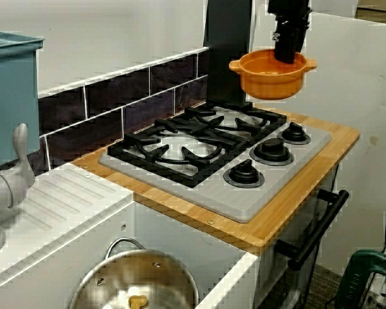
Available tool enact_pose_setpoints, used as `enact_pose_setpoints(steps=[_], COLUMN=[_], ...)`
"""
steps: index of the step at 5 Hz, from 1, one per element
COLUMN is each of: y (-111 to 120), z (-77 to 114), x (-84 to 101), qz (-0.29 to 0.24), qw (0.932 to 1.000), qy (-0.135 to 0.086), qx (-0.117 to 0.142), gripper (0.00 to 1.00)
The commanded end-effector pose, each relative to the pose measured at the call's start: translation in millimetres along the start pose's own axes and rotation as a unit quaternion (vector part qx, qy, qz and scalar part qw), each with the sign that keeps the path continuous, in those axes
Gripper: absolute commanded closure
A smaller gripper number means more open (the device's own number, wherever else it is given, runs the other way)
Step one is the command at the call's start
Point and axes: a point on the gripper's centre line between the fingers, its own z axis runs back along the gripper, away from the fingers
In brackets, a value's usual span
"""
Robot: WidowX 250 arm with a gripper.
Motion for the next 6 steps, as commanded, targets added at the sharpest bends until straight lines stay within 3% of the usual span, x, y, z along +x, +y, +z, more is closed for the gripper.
enact_pose_setpoints(steps=[1,4,5,6], y=[-12,-9,-8,-4], z=[-11.3,-15.1,-13.6,-12.4], x=[32.8,53.1,52.7,47.0], qz=[-0.002,0.013,0.011,0.012], qw=[0.9997,0.9994,0.9994,0.9992], qy=[-0.024,-0.026,-0.026,-0.031], qx=[0.010,0.019,0.019,0.020], gripper=[1.00,1.00,0.00,0.00])
